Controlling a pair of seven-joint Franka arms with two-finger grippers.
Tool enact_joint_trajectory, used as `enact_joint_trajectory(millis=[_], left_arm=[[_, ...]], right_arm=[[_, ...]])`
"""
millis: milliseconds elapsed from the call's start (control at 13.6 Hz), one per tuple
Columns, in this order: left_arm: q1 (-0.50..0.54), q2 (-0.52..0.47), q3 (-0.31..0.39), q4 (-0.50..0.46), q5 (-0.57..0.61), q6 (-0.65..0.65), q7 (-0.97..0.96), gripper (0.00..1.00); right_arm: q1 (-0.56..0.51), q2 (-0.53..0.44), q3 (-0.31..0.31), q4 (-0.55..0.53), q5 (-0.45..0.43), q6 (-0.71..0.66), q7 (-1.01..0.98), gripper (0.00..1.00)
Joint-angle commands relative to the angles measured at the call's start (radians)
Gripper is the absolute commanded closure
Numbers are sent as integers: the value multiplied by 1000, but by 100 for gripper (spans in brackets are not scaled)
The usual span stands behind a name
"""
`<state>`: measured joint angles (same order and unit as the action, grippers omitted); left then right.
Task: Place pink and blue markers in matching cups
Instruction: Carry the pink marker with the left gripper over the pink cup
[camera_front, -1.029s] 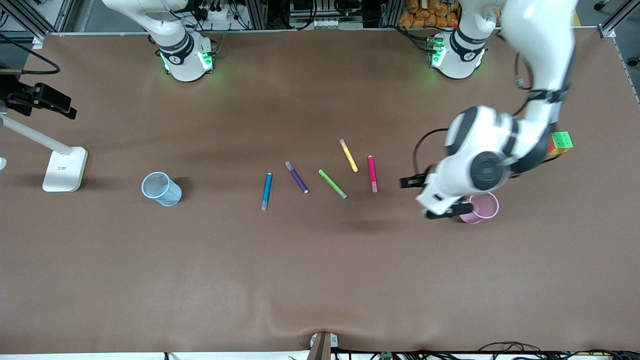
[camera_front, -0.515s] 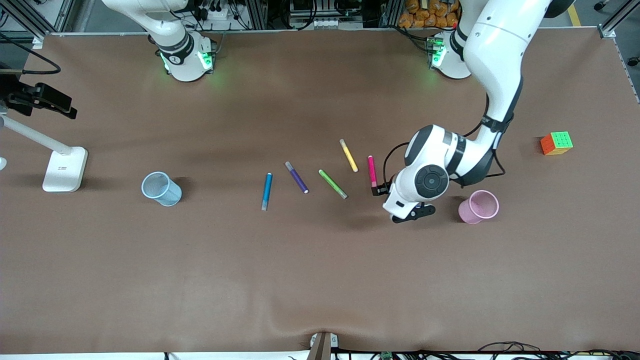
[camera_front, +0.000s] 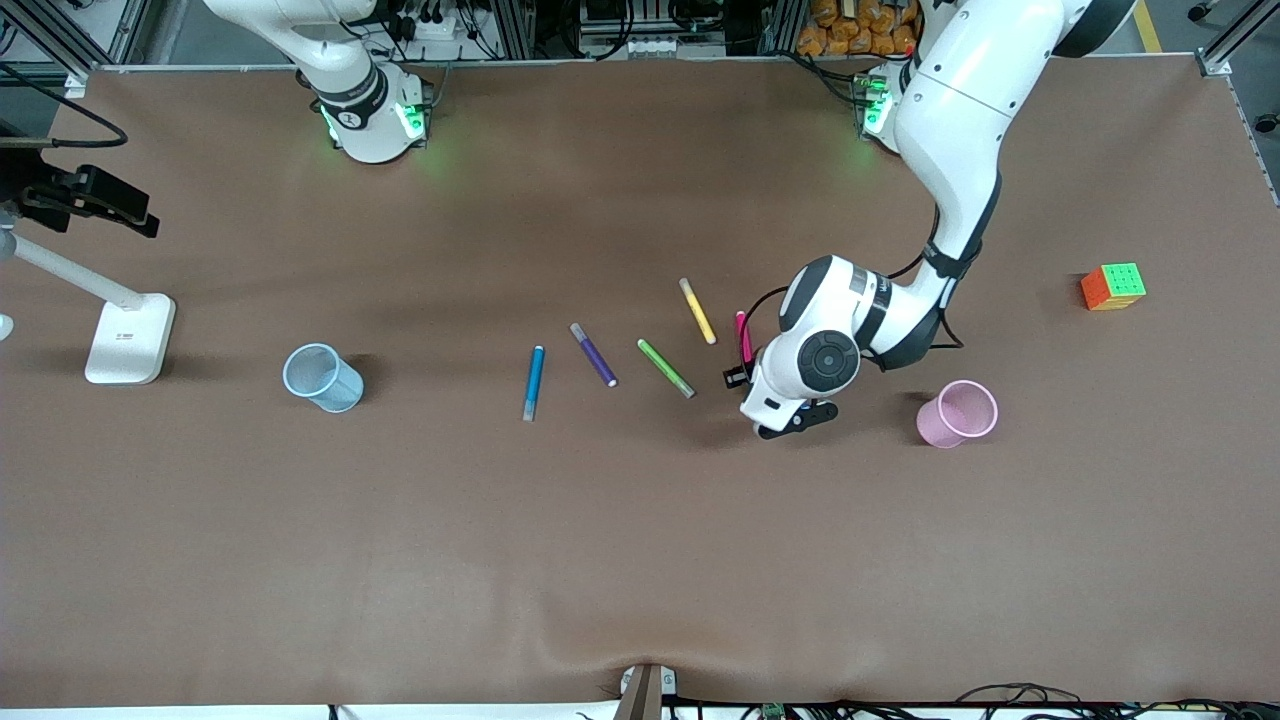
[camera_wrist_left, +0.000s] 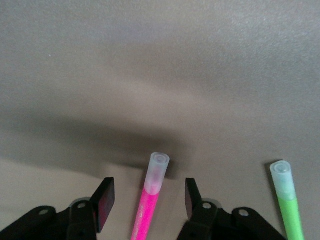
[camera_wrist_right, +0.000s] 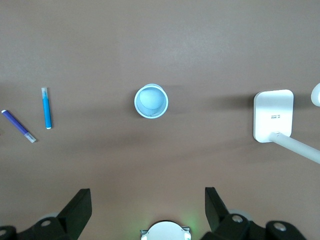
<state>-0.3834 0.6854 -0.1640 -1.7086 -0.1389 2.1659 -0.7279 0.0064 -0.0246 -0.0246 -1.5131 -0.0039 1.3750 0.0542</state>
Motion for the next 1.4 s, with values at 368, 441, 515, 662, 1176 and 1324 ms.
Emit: enact_joint_trajectory(millis=[368, 441, 515, 662, 1176, 1324], left_arm=[[-8, 17, 3, -2, -16, 12, 4, 100], [-11, 16, 4, 0, -13, 12, 2, 100], [-14, 11, 6, -3, -5, 9, 2, 100], [4, -30, 9, -3, 8, -29, 2, 100], [164, -280, 20, 10, 50, -253, 12, 100], [207, -329, 21, 18, 56, -258, 5, 100]], right_arm=[[0, -9, 3, 1, -2, -11, 12, 0], [1, -9, 3, 1, -2, -11, 12, 0], [1, -9, 3, 1, -2, -10, 12, 0], [0, -9, 3, 1, -2, -10, 12, 0], [6, -8, 3, 1, -2, -4, 12, 0], [10, -8, 3, 1, -2, -1, 12, 0]])
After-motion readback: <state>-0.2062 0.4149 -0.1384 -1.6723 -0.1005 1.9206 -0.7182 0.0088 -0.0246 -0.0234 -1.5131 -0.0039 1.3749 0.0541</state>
